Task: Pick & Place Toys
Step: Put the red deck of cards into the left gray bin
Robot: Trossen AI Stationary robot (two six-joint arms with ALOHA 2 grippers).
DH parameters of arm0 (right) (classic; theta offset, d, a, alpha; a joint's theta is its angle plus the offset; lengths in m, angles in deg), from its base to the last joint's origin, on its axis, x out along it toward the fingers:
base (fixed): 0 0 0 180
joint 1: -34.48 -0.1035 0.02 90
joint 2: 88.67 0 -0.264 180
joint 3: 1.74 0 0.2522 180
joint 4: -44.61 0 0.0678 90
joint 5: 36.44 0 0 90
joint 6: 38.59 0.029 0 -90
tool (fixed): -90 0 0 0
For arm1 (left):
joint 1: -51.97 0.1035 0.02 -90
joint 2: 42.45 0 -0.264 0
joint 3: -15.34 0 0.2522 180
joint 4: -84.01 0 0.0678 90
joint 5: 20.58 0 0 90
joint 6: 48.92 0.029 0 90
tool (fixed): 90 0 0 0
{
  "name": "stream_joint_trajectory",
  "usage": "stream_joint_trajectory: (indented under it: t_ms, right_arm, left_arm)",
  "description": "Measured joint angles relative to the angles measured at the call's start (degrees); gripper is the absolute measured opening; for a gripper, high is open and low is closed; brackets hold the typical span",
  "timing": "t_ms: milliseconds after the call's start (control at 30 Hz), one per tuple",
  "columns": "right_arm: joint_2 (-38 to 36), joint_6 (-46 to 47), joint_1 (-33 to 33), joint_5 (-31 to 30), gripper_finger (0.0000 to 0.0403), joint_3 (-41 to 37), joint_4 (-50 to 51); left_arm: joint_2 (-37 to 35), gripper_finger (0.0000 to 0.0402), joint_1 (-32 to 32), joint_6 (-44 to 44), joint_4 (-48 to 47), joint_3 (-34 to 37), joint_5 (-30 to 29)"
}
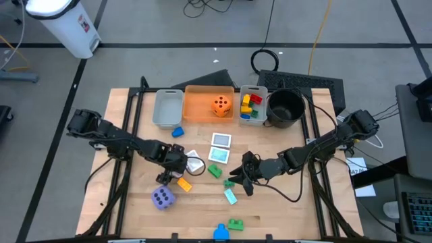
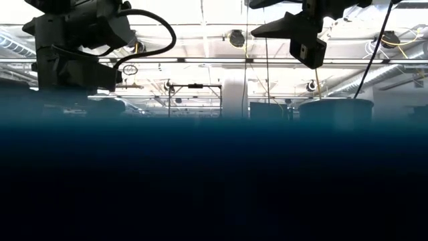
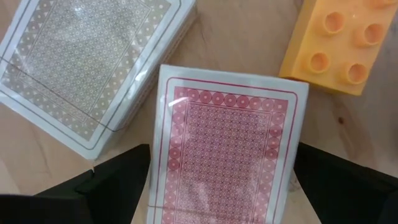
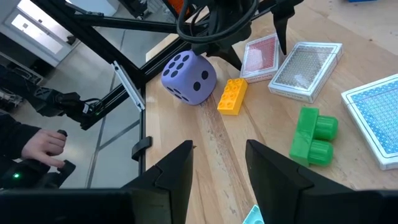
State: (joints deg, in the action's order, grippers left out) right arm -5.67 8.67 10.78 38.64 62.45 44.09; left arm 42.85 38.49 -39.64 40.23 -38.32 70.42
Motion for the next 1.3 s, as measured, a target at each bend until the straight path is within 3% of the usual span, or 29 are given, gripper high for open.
stream_joint_trajectory:
  t_ms: [167, 433, 700, 833, 1067, 1300]
  right_arm:
    - [0.0, 0.0, 0.0, 0.0, 0.0141, 0.0, 0.0]
    - [0.0, 0.0, 0.0, 0.0, 0.0141, 0.0, 0.0]
    - [0.0, 0.0, 0.0, 0.0, 0.0141, 0.0, 0.0]
    - [0.0, -0.1, 0.0, 0.0, 0.0141, 0.0, 0.0]
    - [0.0, -1.5, 0.0, 0.0, 0.0141, 0.0, -0.1]
    - [0.0, -3.1, 0.0, 0.0, 0.0141, 0.0, -0.9]
  left_arm:
    - [0.0, 0.0385, 0.0, -1.4, 0.0, 0.0, 0.0]
    - [-0.1, 0.0309, -0.1, -3.7, 0.1, 0.0, -0.1]
    - [-0.2, 0.0338, 0.0, -7.3, -0.4, 0.0, 0.5]
    - [-1.7, 0.0322, 0.0, -8.6, -3.2, -0.4, 1.6]
    - [-7.5, 0.0306, 0.0, -11.3, -10.4, -2.7, 2.2]
    - [-14.6, 0.0338, 0.0, -18.9, -16.2, -8.5, 1.6]
